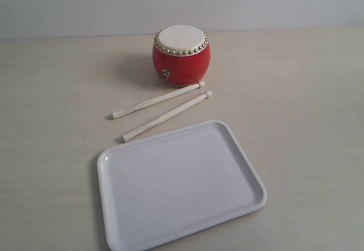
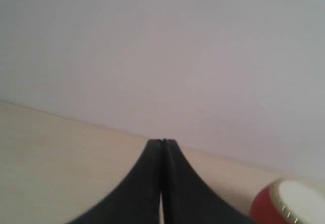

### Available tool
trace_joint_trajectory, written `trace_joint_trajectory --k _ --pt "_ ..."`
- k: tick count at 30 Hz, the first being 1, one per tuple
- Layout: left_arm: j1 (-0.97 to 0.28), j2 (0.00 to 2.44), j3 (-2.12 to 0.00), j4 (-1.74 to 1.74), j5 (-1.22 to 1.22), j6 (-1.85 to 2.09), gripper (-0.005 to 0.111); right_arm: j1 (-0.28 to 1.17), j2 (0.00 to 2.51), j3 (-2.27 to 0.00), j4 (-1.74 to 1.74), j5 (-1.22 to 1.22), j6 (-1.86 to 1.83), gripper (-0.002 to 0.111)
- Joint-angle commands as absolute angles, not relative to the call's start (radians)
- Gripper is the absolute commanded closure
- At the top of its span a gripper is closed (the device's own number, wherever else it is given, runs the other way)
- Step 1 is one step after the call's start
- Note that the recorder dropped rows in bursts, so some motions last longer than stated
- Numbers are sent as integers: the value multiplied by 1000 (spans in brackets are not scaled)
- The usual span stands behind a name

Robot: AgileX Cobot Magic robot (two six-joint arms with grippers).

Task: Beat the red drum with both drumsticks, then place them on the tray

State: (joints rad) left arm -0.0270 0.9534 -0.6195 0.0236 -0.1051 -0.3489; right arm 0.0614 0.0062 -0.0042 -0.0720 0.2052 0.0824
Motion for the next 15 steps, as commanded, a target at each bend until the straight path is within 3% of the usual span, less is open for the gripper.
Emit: trace_joint_trajectory --k 1,6,15 --pt "-166 1149 -883 303 173 -269 107 59 0 0 -79 200 82 108" --pt "-286 1360 -1175 279 511 -72 107 59 0 0 -79 200 82 108" --pt "-290 1712 -1541 -127 1056 446 107 59 0 0 -79 200 82 108"
